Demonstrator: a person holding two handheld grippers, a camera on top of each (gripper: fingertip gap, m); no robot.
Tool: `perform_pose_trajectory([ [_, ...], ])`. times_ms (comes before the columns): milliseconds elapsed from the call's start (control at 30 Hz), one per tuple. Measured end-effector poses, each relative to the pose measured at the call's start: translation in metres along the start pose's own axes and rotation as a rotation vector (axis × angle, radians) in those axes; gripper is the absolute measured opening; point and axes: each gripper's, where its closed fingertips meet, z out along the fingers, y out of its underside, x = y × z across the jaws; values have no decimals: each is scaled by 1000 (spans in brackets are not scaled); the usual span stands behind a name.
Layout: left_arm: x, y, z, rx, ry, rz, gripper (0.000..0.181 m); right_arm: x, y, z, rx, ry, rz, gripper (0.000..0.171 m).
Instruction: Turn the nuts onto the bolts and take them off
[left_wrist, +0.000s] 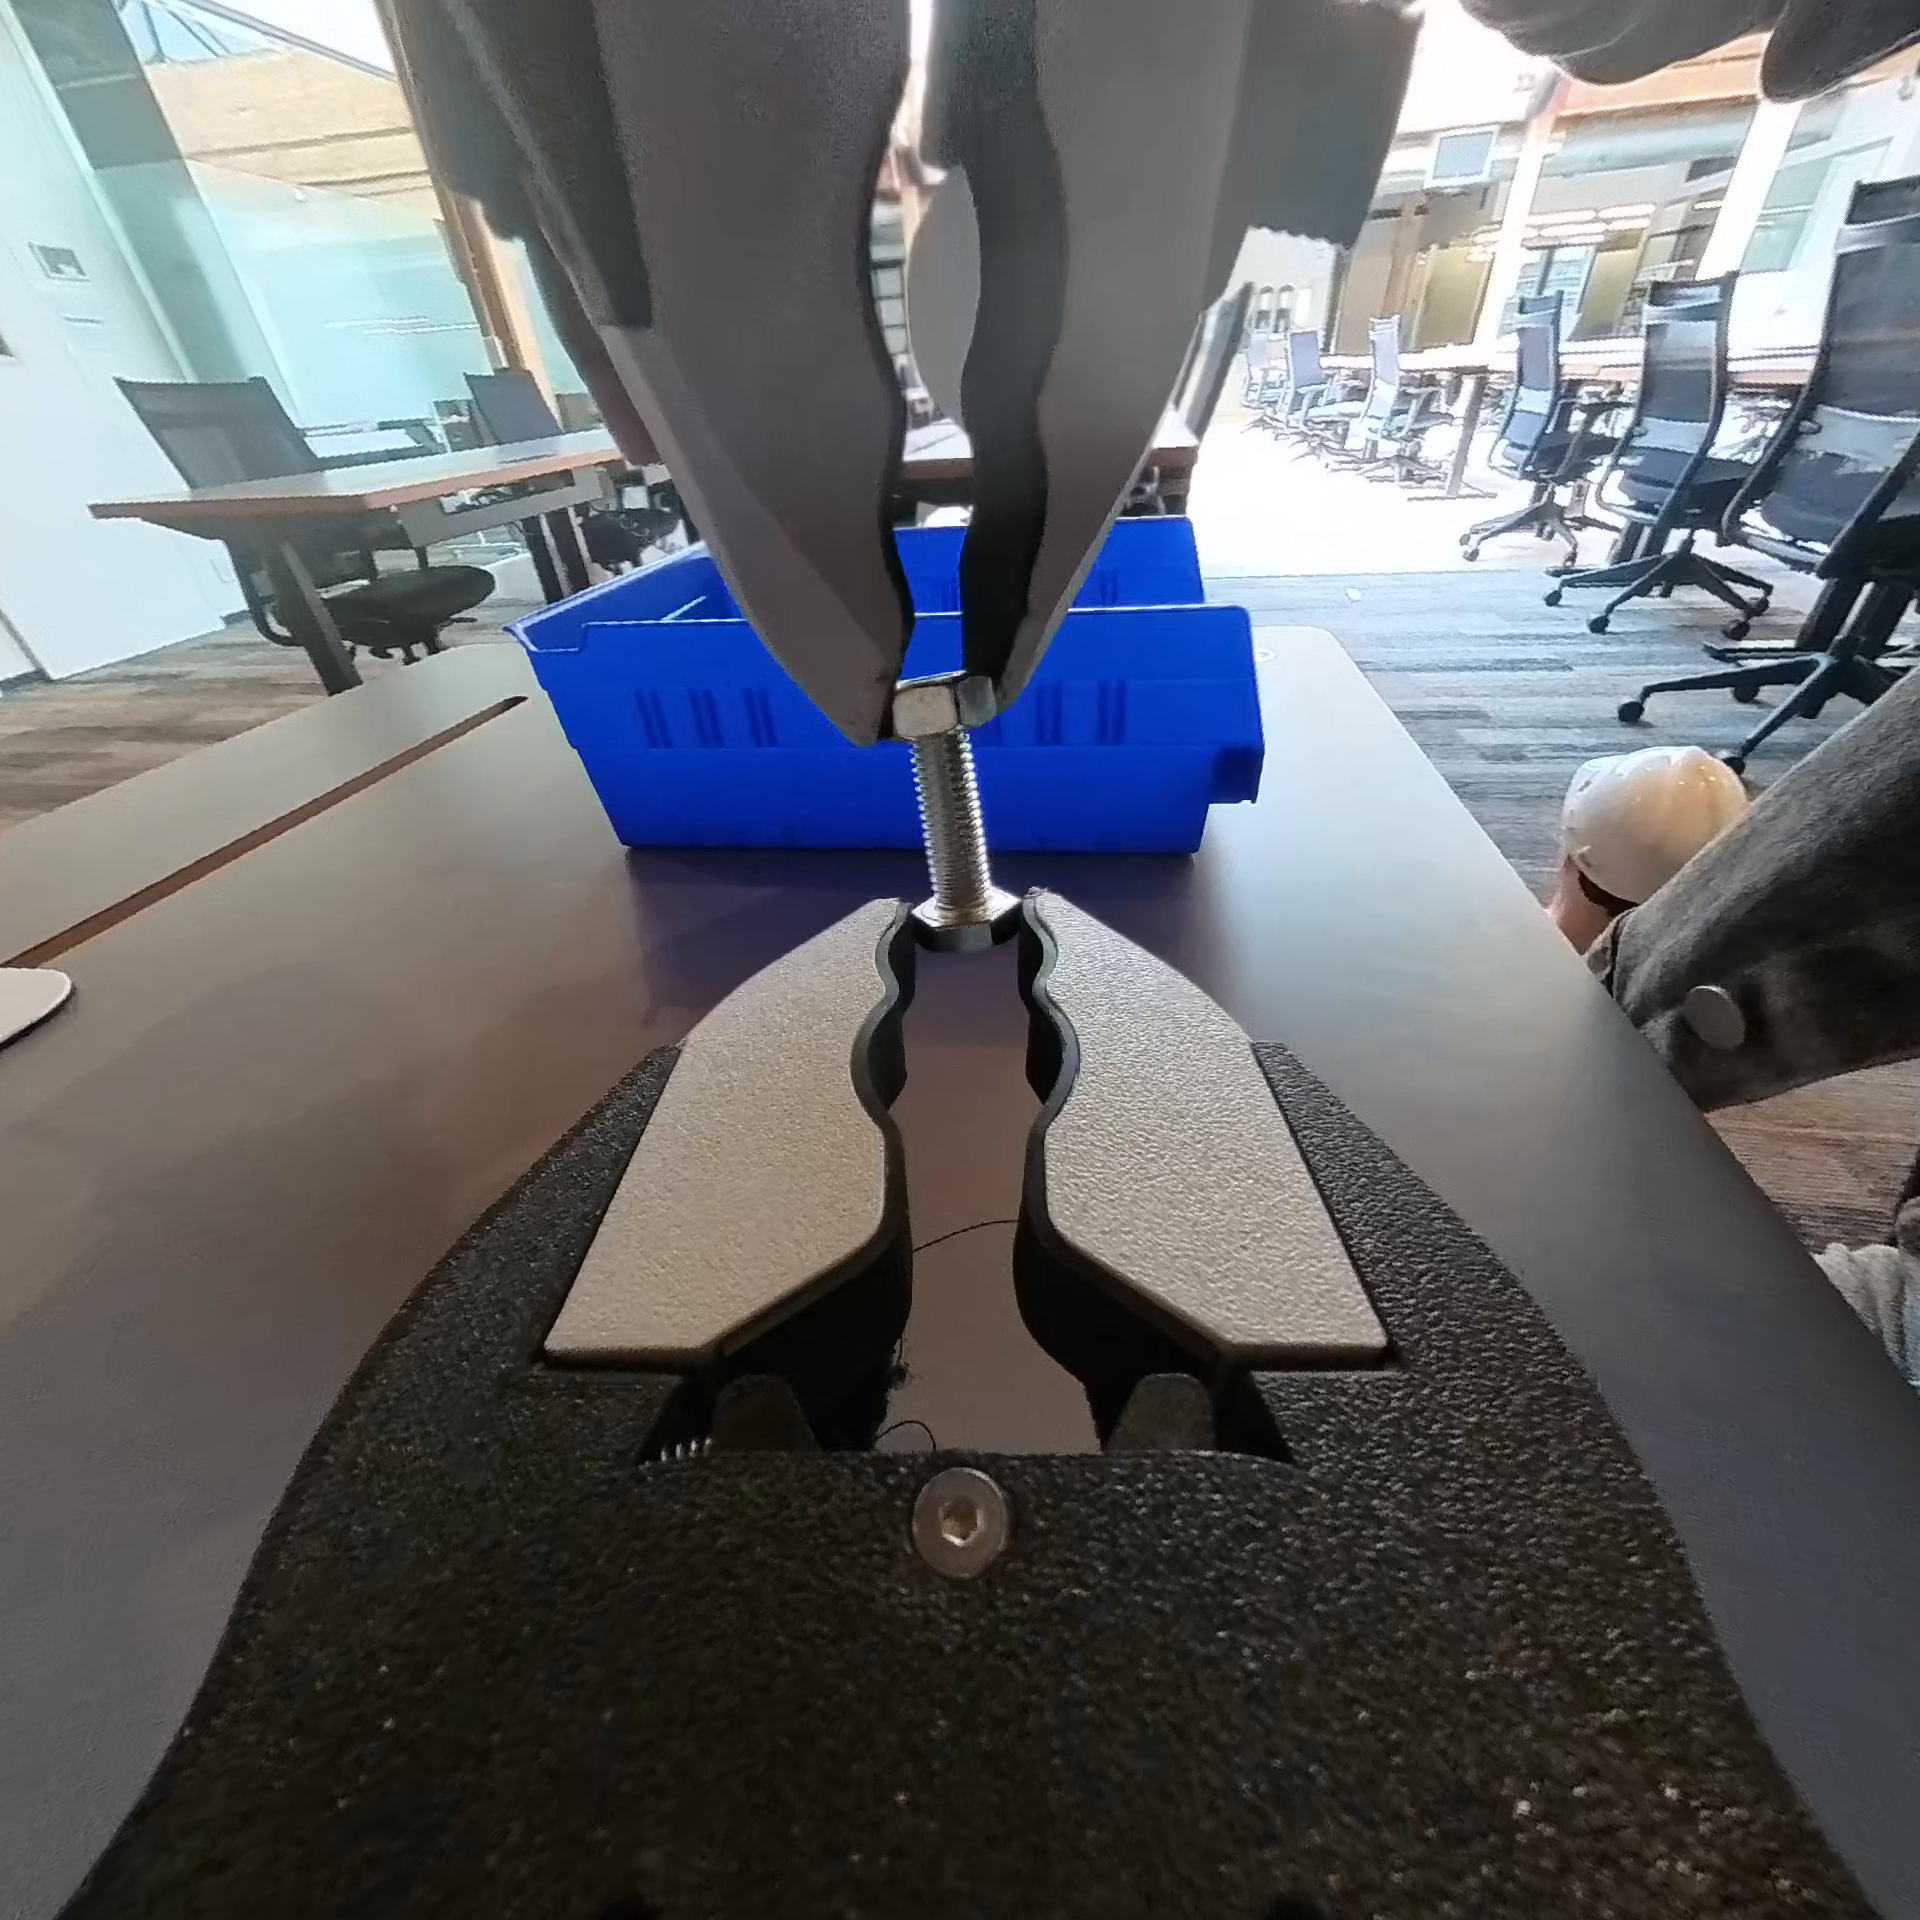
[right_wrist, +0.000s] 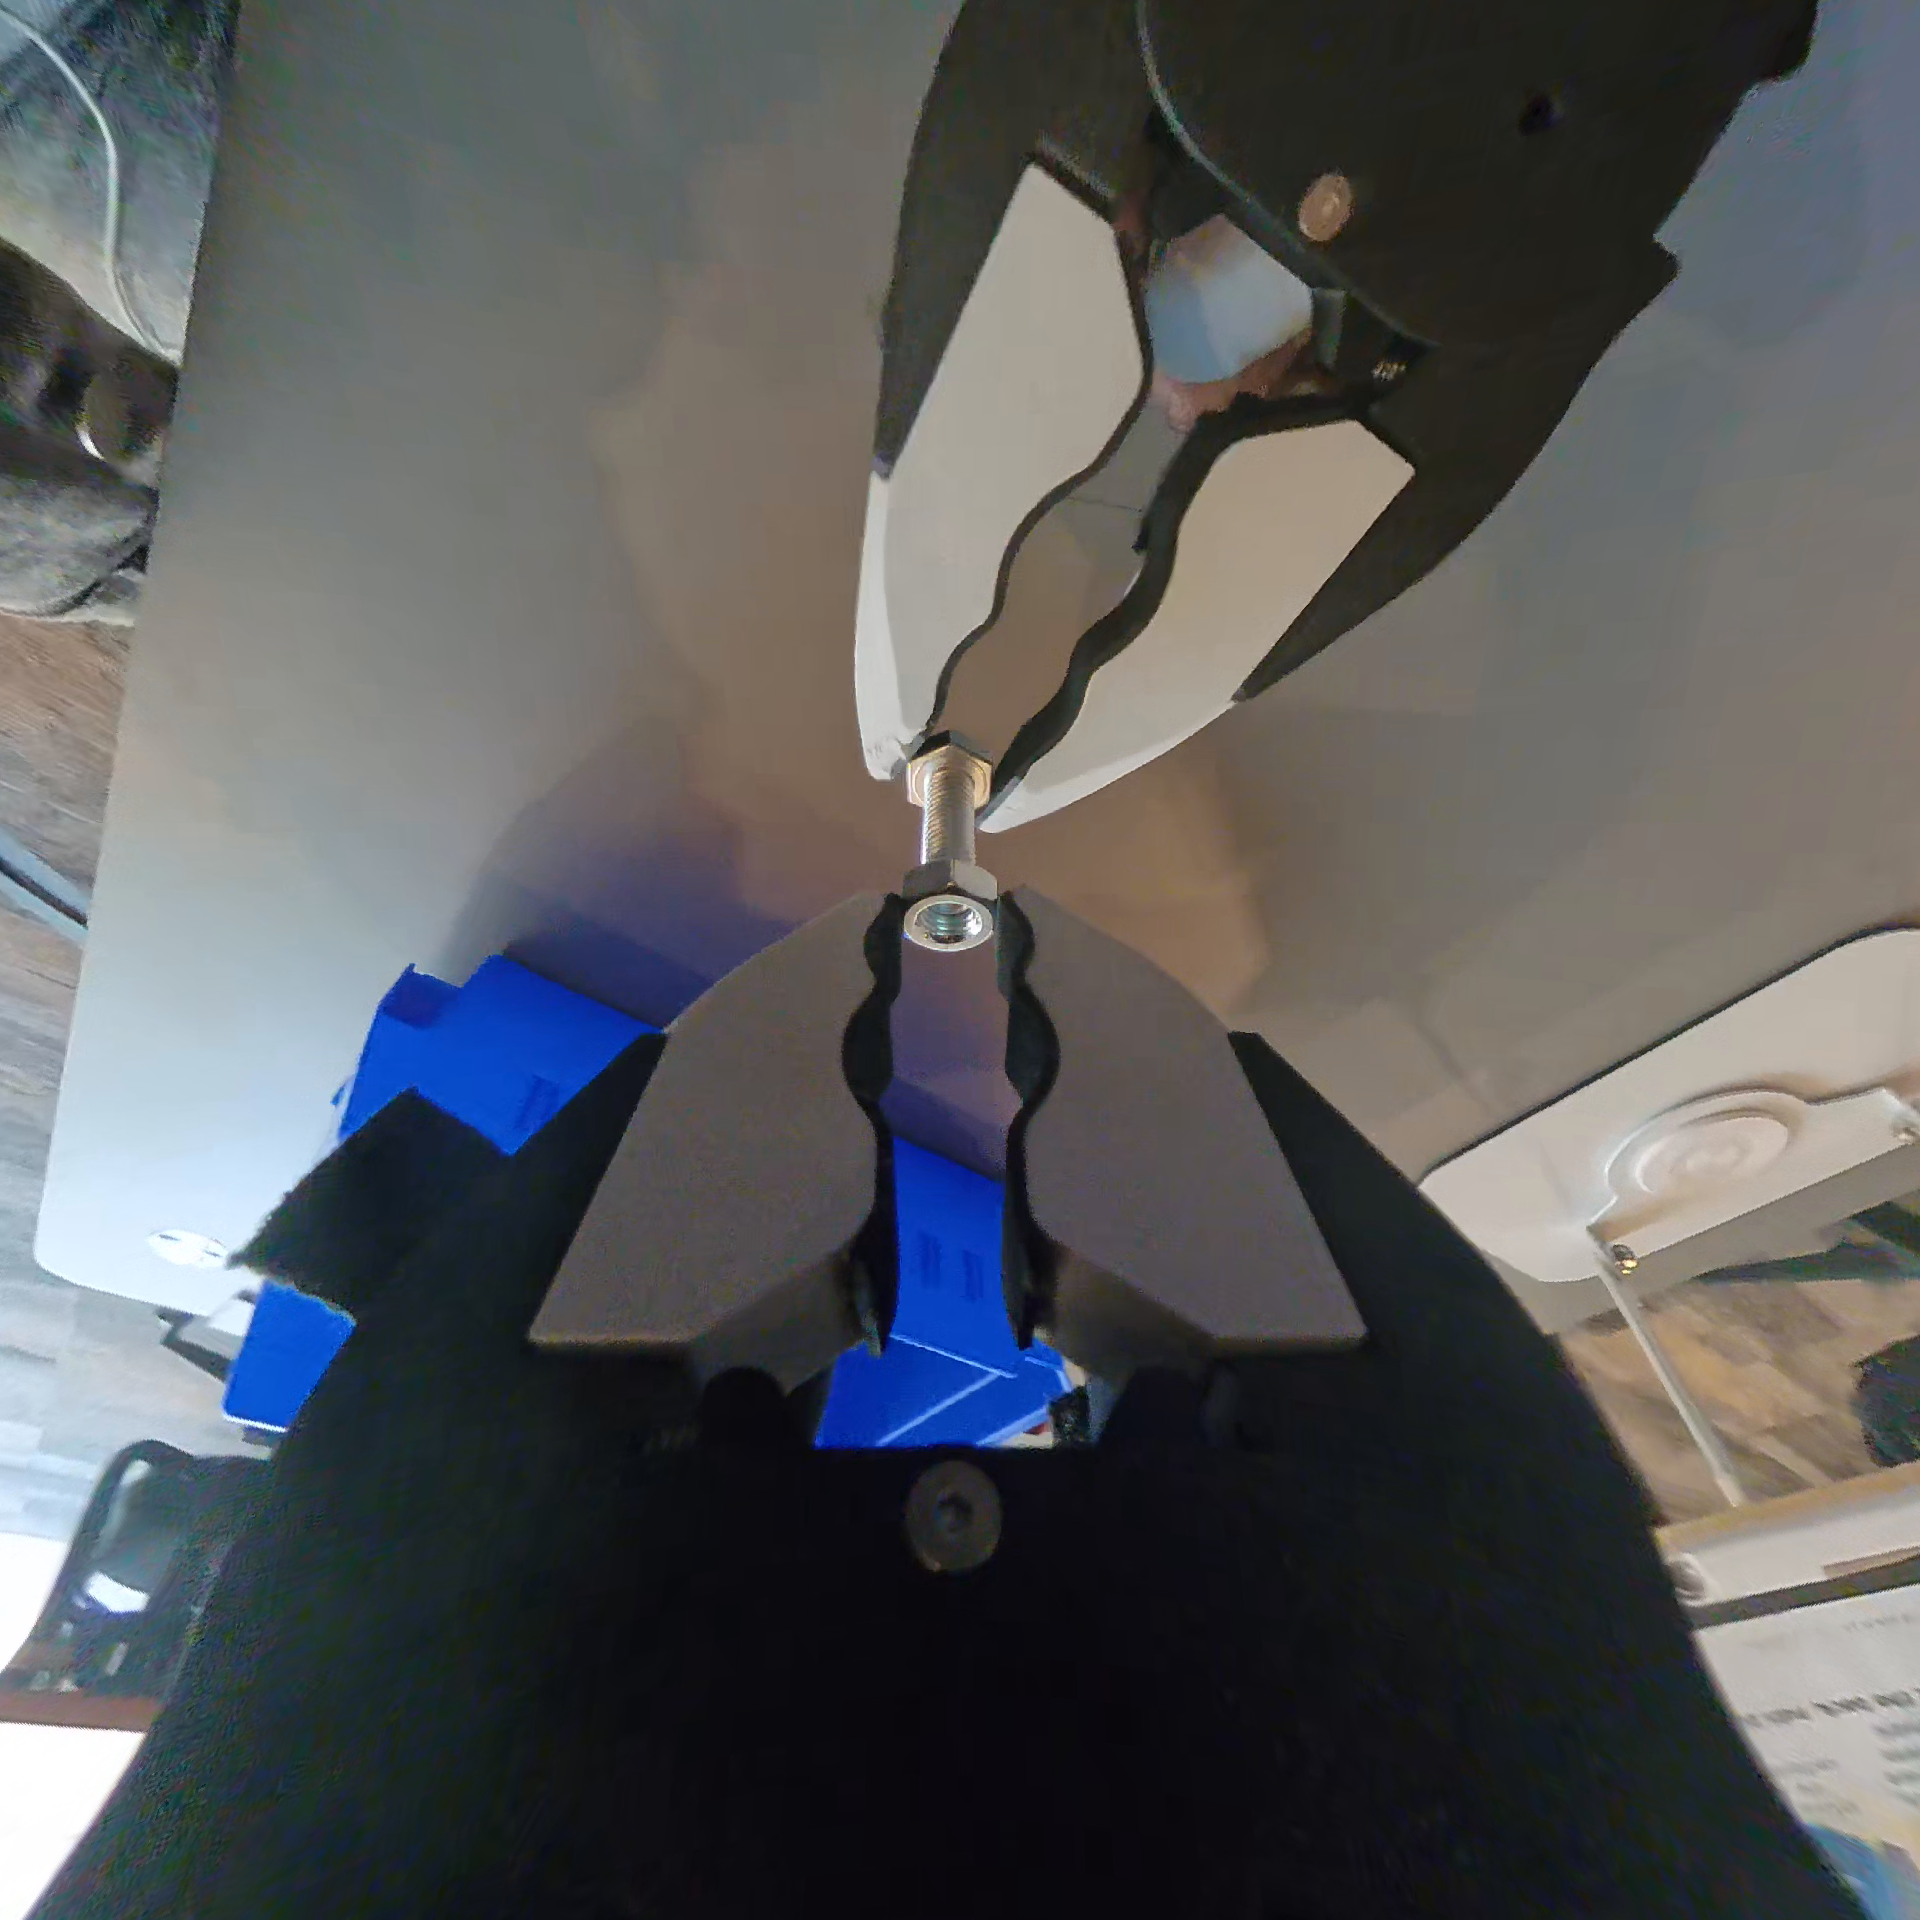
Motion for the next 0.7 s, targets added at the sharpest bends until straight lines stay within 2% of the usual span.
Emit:
perform_pose_trajectory([
  [33, 0, 0, 0, 1, -11, 6, 19, 0, 0, 0, 8, -6, 22, 17],
  [333, -17, -1, -1, -43, -170, 101, 19, 6, 7, -1, 24, -58, 266, 17],
  [700, -37, -4, -8, -77, -383, 186, 19, 18, 11, -4, 99, -179, 708, 17],
])
